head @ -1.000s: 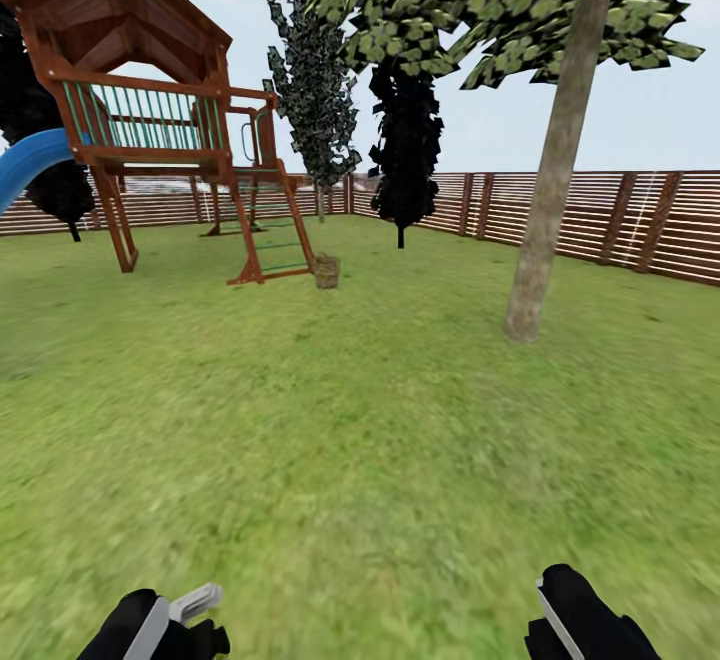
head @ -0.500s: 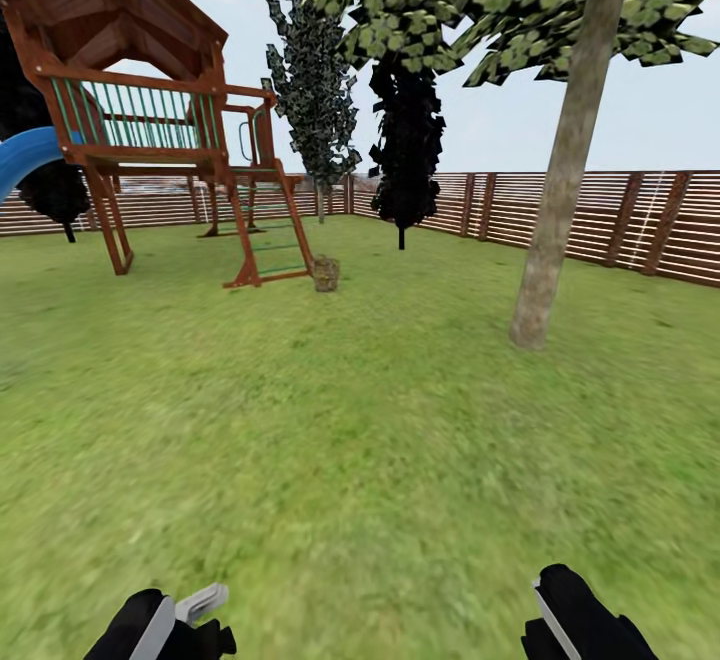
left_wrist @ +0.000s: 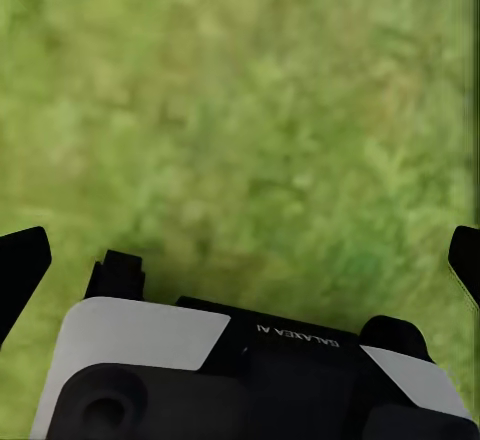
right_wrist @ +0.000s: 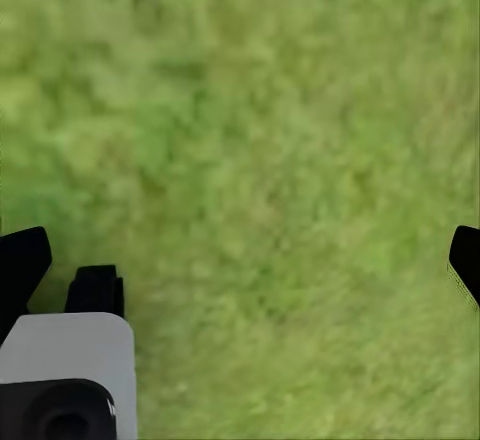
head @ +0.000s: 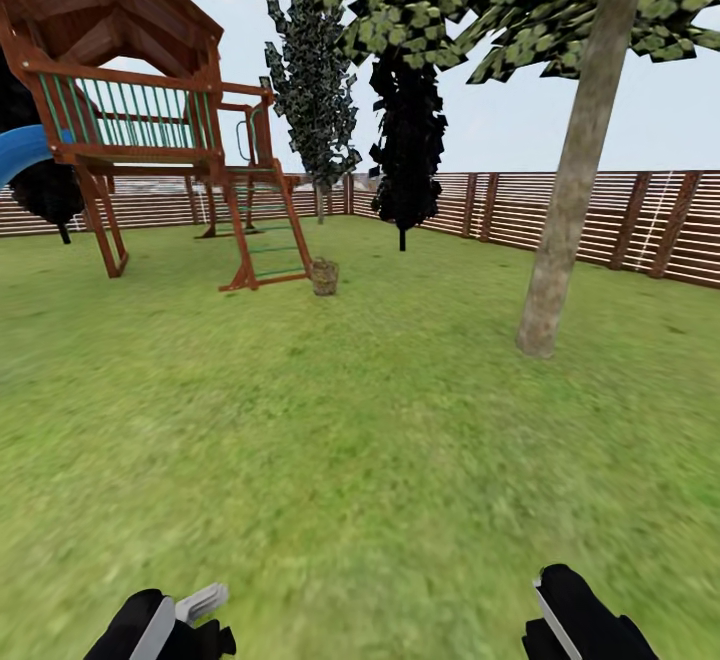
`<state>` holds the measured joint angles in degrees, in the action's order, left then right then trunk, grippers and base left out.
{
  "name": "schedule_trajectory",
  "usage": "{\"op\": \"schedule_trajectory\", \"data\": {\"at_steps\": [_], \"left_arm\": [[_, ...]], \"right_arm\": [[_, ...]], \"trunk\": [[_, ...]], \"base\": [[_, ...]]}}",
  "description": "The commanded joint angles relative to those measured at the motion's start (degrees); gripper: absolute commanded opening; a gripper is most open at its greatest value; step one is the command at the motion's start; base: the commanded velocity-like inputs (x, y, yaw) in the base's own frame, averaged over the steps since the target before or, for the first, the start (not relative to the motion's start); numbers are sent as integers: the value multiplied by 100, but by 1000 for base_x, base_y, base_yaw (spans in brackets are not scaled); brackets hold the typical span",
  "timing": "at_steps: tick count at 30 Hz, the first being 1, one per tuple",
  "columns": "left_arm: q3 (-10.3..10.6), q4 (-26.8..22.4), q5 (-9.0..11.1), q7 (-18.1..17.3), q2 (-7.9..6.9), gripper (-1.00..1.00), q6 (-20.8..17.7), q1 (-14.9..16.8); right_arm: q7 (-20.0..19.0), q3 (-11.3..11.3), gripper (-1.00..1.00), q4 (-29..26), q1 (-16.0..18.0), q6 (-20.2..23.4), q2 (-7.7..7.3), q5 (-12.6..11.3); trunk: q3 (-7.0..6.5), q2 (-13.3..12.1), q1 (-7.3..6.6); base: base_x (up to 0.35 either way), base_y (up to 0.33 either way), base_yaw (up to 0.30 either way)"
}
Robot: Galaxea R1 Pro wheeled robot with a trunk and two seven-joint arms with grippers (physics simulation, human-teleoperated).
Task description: Take the three Easter eggs out of the wicker basket on the lawn in the garden, then place them on the lawn next to a single tree (choose any tree) so that all three eggs are next to the same tree and none are left in the basket.
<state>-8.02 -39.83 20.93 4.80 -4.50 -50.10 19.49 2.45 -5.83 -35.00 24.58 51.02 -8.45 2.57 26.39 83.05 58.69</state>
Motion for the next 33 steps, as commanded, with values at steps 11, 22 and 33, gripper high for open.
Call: {"op": "schedule_trajectory", "data": {"at_steps": [11,22,33], "left_arm": [[-6,-7,61,56,2,100,-26,2],[-6,-7,61,55,2,100,-24,2],[-6,-7,61,56,2,100,-26,2]], "right_arm": [[1,-24,100,-7,3,30,-7,16],[1,-22,100,-7,3,25,-7,16],[9,-23,100,-7,3,-264,-24,30]], "trunk": [[7,3,4],[7,3,4],[7,3,4]], "base": [[350,0,0],[350,0,0],[350,0,92]]}}
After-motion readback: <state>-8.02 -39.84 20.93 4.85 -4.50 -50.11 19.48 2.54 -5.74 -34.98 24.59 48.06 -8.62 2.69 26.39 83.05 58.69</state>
